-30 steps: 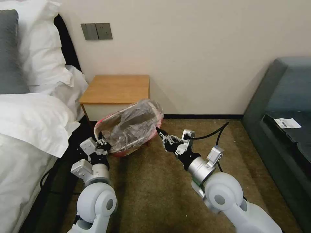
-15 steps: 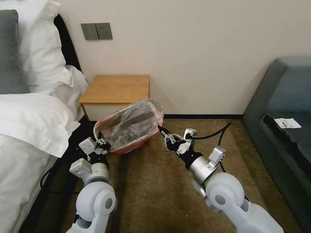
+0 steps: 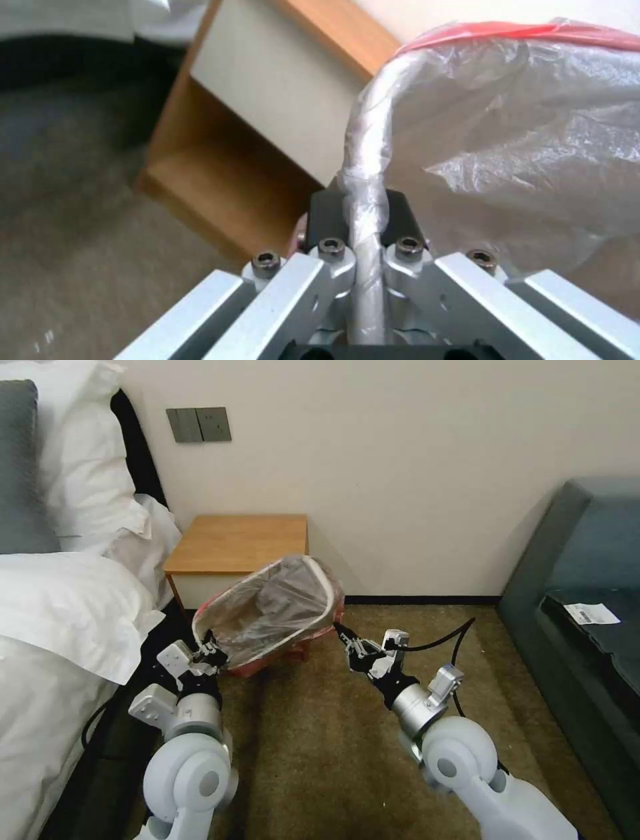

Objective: Pick up the garbage bag from the table and place it over the trash can.

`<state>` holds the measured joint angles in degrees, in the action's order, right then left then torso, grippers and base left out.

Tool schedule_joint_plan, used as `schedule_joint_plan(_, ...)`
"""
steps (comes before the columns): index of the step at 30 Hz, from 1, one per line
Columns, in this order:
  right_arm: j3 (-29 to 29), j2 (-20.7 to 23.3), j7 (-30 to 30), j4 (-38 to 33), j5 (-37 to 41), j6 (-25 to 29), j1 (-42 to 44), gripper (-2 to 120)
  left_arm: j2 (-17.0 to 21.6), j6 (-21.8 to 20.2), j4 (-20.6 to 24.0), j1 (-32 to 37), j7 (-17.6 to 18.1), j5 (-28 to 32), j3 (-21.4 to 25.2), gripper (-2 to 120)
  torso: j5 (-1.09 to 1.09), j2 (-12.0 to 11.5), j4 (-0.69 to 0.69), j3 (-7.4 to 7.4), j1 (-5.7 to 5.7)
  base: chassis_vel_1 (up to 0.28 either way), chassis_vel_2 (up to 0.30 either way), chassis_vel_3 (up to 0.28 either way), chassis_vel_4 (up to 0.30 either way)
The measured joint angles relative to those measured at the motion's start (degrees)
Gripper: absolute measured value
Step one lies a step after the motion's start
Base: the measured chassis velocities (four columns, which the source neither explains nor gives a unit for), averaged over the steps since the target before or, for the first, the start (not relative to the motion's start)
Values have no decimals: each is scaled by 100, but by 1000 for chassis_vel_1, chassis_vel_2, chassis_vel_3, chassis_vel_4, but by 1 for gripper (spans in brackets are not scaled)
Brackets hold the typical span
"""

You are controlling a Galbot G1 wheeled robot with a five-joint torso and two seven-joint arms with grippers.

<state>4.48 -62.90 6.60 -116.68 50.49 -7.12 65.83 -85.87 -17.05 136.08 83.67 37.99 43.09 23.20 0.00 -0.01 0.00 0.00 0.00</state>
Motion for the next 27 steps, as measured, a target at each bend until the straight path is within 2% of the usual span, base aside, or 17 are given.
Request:
schedule_joint_plan(6, 1, -95, -25, 404, -127, 101, -106, 0, -73, -195, 367, 201, 121, 297, -8, 0, 0, 0, 0, 0, 0, 0, 0, 0, 0)
schedule_joint_plan(16, -4, -189, -60, 741, -253, 198, -200, 0, -105, -354, 664, 361, 193, 507, -28, 0, 0, 0, 0, 0, 0, 0, 0, 0, 0)
schedule_joint_plan(27, 18, -269, -63, 1274, -422, 370, -331, 0, -105, -695, 714, 508, 355, 847, -39, 0, 0, 0, 0, 0, 0, 0, 0, 0, 0)
